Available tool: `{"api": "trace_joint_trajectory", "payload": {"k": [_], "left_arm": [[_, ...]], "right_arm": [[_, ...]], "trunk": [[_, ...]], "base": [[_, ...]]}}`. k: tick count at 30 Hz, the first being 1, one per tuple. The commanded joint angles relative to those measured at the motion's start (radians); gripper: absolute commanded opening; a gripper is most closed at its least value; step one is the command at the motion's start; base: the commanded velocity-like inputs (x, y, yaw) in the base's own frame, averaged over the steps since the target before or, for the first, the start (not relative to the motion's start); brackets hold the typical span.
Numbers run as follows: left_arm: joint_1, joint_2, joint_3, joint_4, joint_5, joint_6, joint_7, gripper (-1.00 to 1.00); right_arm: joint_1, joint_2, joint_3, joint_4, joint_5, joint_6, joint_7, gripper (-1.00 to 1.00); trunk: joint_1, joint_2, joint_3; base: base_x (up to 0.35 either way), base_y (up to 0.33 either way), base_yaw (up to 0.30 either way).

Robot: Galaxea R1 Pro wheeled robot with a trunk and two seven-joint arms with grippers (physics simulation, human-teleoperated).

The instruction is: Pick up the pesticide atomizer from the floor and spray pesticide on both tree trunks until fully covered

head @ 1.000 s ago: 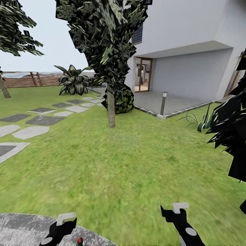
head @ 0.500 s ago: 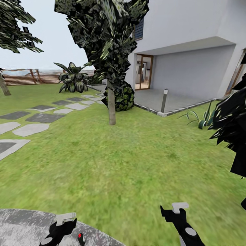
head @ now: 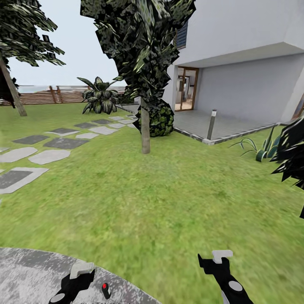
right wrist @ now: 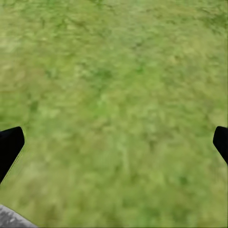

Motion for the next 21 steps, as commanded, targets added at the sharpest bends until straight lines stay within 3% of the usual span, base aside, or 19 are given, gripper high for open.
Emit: {"api": "trace_joint_trajectory", "payload": {"k": [1,9,15,21], "left_arm": [[-0.001,0.000,0.002,0.001,-0.001,-0.004,0.000,1.00],[-0.001,-0.001,0.002,0.000,-0.001,-0.009,0.004,1.00],[-0.002,0.000,0.003,0.000,-0.001,-0.007,0.004,1.00],[-0.003,-0.002,0.003,0.000,-0.001,-0.004,0.004,1.00]], "right_arm": [[0.000,0.000,-0.002,0.000,0.003,-0.003,0.001,1.00],[0.000,0.000,-0.002,0.000,0.004,-0.003,0.001,1.00],[0.000,0.000,-0.001,0.002,0.004,-0.003,0.001,1.00],[0.000,0.000,0.000,0.003,0.004,-0.003,0.001,1.00]], "trunk": [[0.000,0.000,-0.001],[0.000,0.000,-0.001],[0.000,0.000,-0.001],[0.000,0.000,-0.002]], "base": [[0.000,0.000,0.271],[0.147,-0.098,0.275],[0.204,-0.216,0.277],[0.051,-0.263,0.263]]}}
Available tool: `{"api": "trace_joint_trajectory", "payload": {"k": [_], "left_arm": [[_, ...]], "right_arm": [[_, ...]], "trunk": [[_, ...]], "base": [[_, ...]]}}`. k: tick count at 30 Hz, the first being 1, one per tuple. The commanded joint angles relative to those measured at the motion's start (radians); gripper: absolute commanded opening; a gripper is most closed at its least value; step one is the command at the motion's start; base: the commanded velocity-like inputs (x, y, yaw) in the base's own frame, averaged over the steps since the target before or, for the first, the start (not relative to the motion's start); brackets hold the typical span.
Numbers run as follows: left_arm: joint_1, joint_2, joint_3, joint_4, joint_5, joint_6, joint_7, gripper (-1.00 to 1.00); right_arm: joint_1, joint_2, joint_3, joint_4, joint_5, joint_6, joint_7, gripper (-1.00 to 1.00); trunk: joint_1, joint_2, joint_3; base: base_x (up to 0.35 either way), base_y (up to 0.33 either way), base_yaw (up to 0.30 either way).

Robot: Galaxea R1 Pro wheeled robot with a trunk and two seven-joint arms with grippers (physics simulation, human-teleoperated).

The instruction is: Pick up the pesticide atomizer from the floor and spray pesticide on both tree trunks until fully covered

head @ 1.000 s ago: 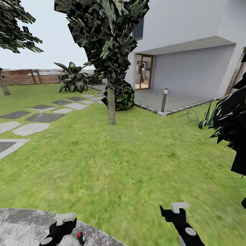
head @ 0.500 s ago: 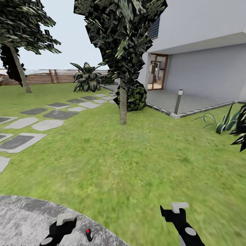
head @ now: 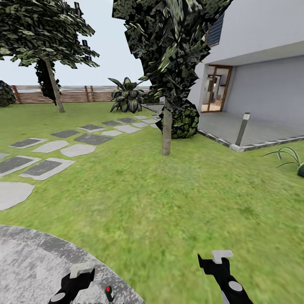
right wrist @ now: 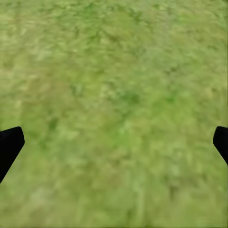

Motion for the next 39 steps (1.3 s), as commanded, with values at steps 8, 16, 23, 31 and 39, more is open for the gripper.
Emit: {"api": "trace_joint_trajectory", "payload": {"k": [8,16,23,31,39], "left_arm": [[-0.001,-0.001,0.002,0.001,-0.001,-0.003,0.001,1.00],[0.000,0.000,0.002,0.000,-0.001,-0.010,0.000,1.00],[-0.001,0.003,0.002,0.000,-0.001,-0.005,0.001,1.00],[-0.001,0.007,0.003,0.001,0.000,-0.004,0.004,1.00],[-0.001,0.010,0.003,0.001,0.000,-0.004,0.004,1.00]], "right_arm": [[0.000,0.000,-0.002,0.001,0.004,-0.003,0.001,1.00],[0.000,0.000,-0.003,0.001,0.004,-0.002,0.001,1.00],[0.000,0.002,-0.003,-0.001,0.004,-0.002,0.001,1.00],[0.000,0.002,-0.002,-0.001,0.004,-0.002,0.001,1.00],[0.000,0.004,-0.003,-0.002,0.004,0.000,0.001,1.00]], "trunk": [[0.000,0.000,-0.010],[0.000,0.000,-0.021],[0.019,-0.035,-0.042],[0.050,-0.091,-0.074],[0.080,-0.147,-0.100]], "base": [[0.003,-0.273,0.143],[0.000,-0.132,0.016],[0.000,-0.003,0.000],[0.000,0.000,0.000],[0.000,0.000,0.000]]}}
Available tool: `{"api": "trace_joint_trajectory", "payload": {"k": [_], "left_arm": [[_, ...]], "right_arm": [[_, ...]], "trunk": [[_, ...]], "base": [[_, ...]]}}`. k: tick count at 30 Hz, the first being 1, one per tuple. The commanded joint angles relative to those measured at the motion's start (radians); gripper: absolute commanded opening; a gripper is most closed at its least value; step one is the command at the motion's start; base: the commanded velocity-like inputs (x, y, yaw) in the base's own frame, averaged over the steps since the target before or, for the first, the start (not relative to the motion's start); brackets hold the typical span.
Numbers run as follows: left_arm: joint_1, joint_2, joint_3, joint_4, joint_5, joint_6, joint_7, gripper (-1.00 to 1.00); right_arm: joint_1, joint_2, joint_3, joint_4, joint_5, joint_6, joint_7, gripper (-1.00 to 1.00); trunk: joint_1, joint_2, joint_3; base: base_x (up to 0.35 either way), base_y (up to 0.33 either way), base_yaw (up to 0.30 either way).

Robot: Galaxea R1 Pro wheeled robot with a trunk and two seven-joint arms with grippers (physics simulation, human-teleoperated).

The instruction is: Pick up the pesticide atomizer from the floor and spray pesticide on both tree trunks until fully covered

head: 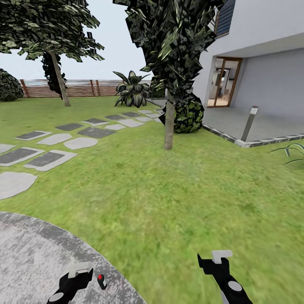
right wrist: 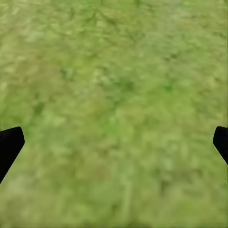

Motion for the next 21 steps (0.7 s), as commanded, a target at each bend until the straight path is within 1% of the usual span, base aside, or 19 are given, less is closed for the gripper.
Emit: {"api": "trace_joint_trajectory", "payload": {"k": [1,14,21], "left_arm": [[-0.001,0.000,0.001,0.001,-0.001,-0.003,0.000,1.00],[-0.001,-0.003,0.000,0.002,-0.001,-0.002,0.000,1.00],[-0.001,-0.004,0.000,0.002,-0.001,-0.002,0.000,1.00]], "right_arm": [[0.000,0.000,-0.002,0.000,0.003,-0.003,0.001,1.00],[-0.001,0.002,-0.001,0.000,0.003,-0.003,0.001,1.00],[0.000,0.002,-0.003,0.000,0.003,-0.003,0.001,1.00]], "trunk": [[0.004,-0.008,-0.004],[0.054,-0.099,-0.045],[0.080,-0.148,-0.076]], "base": [[0.000,0.000,0.000],[0.000,0.000,0.000],[0.000,0.000,0.000]]}}
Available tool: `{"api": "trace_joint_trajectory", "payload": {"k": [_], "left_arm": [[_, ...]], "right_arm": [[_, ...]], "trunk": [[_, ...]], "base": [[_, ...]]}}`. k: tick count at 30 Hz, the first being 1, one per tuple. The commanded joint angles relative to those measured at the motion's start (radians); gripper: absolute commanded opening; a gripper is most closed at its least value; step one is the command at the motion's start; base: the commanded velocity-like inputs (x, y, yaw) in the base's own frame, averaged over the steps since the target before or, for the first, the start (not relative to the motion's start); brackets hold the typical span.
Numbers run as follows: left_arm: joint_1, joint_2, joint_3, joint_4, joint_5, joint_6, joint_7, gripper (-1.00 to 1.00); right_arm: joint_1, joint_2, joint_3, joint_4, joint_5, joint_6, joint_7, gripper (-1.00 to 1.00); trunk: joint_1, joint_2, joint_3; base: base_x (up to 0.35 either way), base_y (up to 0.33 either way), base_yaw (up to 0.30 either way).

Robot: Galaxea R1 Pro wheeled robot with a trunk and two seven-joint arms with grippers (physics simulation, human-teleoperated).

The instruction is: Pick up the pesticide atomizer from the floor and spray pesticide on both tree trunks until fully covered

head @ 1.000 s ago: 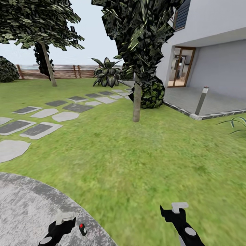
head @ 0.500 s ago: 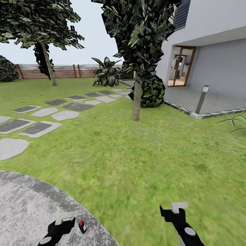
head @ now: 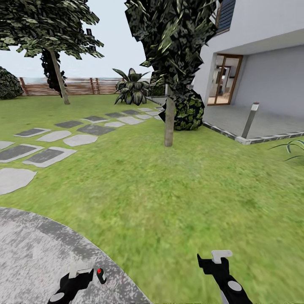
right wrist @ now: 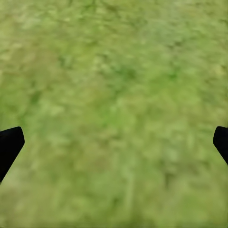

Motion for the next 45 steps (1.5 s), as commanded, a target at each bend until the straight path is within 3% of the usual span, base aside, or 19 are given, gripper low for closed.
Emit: {"api": "trace_joint_trajectory", "payload": {"k": [1,35,41,45], "left_arm": [[-0.001,0.000,0.001,0.001,-0.001,-0.003,0.000,1.00],[0.001,0.002,0.001,0.001,-0.001,-0.008,0.000,1.00],[0.008,0.001,0.000,0.001,-0.002,-0.024,-0.001,1.00],[0.010,0.001,-0.003,0.001,-0.002,-0.071,-0.002,1.00]], "right_arm": [[0.000,0.000,-0.002,0.000,0.003,-0.003,0.001,1.00],[-0.001,0.000,-0.002,-0.001,0.003,-0.003,0.001,1.00],[-0.001,0.000,-0.002,-0.001,0.003,-0.003,0.001,1.00],[-0.001,0.000,-0.002,-0.001,0.003,-0.003,0.001,1.00]], "trunk": [[0.004,-0.008,-0.006],[0.134,-0.246,-0.166],[0.157,-0.288,-0.194],[0.172,-0.316,-0.213]], "base": [[0.000,0.000,0.000],[0.000,0.000,0.000],[0.000,0.000,0.000],[0.000,0.000,0.000]]}}
